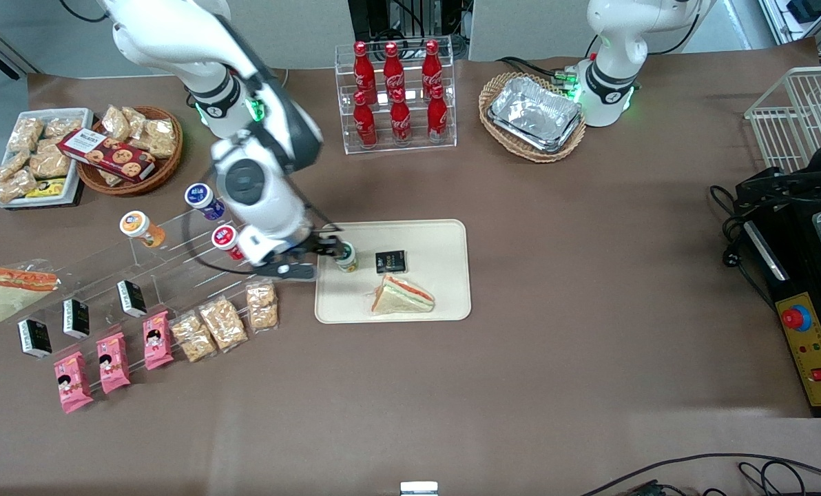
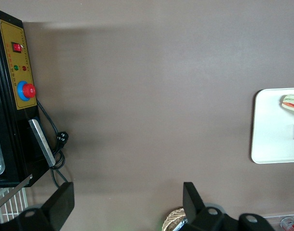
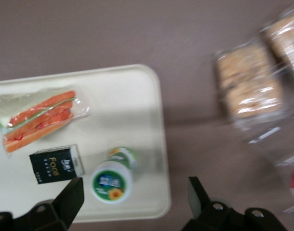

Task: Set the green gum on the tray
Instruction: 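Open the right gripper and withdraw it back over the rack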

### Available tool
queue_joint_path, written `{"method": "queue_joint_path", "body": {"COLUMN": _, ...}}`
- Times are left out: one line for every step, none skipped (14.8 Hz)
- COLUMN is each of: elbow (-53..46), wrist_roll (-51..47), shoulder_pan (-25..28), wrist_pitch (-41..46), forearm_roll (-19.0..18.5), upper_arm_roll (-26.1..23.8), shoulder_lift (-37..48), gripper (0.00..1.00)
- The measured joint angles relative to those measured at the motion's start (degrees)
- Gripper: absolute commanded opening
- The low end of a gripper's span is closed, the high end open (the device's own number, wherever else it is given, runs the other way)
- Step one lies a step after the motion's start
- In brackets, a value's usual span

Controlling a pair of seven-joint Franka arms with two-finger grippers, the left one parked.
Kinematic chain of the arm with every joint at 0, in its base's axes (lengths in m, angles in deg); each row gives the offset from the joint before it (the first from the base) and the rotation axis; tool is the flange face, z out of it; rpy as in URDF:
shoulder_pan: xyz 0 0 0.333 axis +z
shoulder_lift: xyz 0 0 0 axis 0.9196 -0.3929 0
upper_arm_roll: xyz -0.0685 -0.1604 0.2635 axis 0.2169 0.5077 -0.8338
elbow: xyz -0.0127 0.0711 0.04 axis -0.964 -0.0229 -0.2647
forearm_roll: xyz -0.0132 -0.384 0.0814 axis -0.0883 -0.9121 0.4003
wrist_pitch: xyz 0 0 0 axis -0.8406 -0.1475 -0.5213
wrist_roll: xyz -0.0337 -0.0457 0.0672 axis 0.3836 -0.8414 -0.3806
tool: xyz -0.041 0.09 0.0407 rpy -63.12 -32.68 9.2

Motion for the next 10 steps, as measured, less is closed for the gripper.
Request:
{"method": "queue_joint_path", "body": {"elbow": -1.2, "wrist_roll": 2.5, "shoulder_pan": -2.2, "wrist_pitch": 3.4, "forearm_roll": 0.0, "upper_arm_roll": 0.1, "shoulder_lift": 1.6, "gripper": 0.97}}
{"method": "queue_joint_path", "body": {"elbow": -2.3, "wrist_roll": 5.2, "shoulder_pan": -4.4, "wrist_pitch": 6.7, "forearm_roll": 0.0, "upper_arm_roll": 0.2, "shoulder_lift": 3.1, "gripper": 0.98}}
{"method": "queue_joint_path", "body": {"elbow": -3.2, "wrist_roll": 8.1, "shoulder_pan": -6.7, "wrist_pitch": 9.9, "forearm_roll": 0.2, "upper_arm_roll": 0.2, "shoulder_lift": 4.5, "gripper": 0.98}}
{"method": "queue_joint_path", "body": {"elbow": -4.3, "wrist_roll": 11.3, "shoulder_pan": -9.1, "wrist_pitch": 13.0, "forearm_roll": 0.6, "upper_arm_roll": 0.3, "shoulder_lift": 5.5, "gripper": 0.98}}
{"method": "queue_joint_path", "body": {"elbow": -5.8, "wrist_roll": 14.9, "shoulder_pan": -11.8, "wrist_pitch": 16.2, "forearm_roll": 1.0, "upper_arm_roll": 0.3, "shoulder_lift": 6.3, "gripper": 0.98}}
{"method": "queue_joint_path", "body": {"elbow": -7.8, "wrist_roll": 17.9, "shoulder_pan": -14.5, "wrist_pitch": 19.5, "forearm_roll": 1.1, "upper_arm_roll": 0.3, "shoulder_lift": 6.7, "gripper": 0.99}}
{"method": "queue_joint_path", "body": {"elbow": -10.4, "wrist_roll": 20.7, "shoulder_pan": -17.2, "wrist_pitch": 23.3, "forearm_roll": 1.2, "upper_arm_roll": 0.4, "shoulder_lift": 6.8, "gripper": 0.99}}
{"method": "queue_joint_path", "body": {"elbow": -13.1, "wrist_roll": 23.3, "shoulder_pan": -19.8, "wrist_pitch": 26.7, "forearm_roll": 1.2, "upper_arm_roll": 0.4, "shoulder_lift": 6.8, "gripper": 0.99}}
{"method": "queue_joint_path", "body": {"elbow": -15.4, "wrist_roll": 25.8, "shoulder_pan": -22.0, "wrist_pitch": 29.2, "forearm_roll": 1.2, "upper_arm_roll": 0.4, "shoulder_lift": 6.8, "gripper": 0.99}}
{"method": "queue_joint_path", "body": {"elbow": -17.4, "wrist_roll": 27.8, "shoulder_pan": -24.0, "wrist_pitch": 31.2, "forearm_roll": 1.2, "upper_arm_roll": 0.4, "shoulder_lift": 6.8, "gripper": 0.99}}
